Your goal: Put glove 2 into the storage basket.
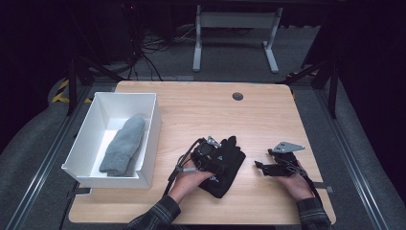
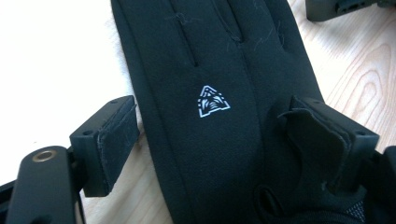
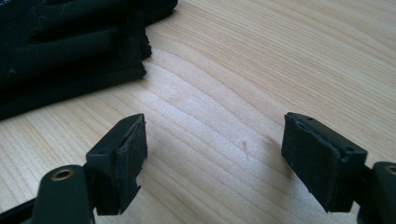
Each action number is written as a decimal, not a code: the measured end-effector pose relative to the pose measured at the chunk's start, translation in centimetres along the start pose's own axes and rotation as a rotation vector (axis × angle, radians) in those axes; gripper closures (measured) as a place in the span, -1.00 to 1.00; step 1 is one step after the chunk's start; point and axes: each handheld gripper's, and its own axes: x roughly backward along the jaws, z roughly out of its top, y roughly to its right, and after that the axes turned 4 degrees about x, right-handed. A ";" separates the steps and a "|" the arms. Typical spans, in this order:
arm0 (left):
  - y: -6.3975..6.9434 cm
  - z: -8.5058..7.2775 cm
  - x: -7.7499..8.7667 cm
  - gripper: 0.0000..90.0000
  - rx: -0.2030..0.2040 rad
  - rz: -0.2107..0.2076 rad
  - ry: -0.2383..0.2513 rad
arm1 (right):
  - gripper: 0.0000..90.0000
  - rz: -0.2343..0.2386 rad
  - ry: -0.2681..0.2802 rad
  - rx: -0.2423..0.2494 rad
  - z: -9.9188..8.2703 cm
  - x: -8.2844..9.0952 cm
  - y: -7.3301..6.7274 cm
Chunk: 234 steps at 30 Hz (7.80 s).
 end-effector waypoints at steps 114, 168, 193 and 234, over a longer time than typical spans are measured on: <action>-6.6 1.9 28.0 0.60 0.126 0.101 0.219 | -0.64 -0.018 -0.014 -0.015 0.1 -0.2 0.0; -17.0 -6.8 24.3 0.44 0.403 0.274 0.044 | -0.64 -0.027 -0.013 -0.022 0.2 -0.2 0.0; -15.6 -6.3 25.8 -0.49 0.375 0.345 0.155 | -0.64 -0.027 -0.013 -0.022 0.2 -0.2 0.0; -5.0 1.7 21.5 -0.50 0.110 0.147 0.222 | -0.64 -0.027 -0.013 -0.022 0.2 -0.2 0.0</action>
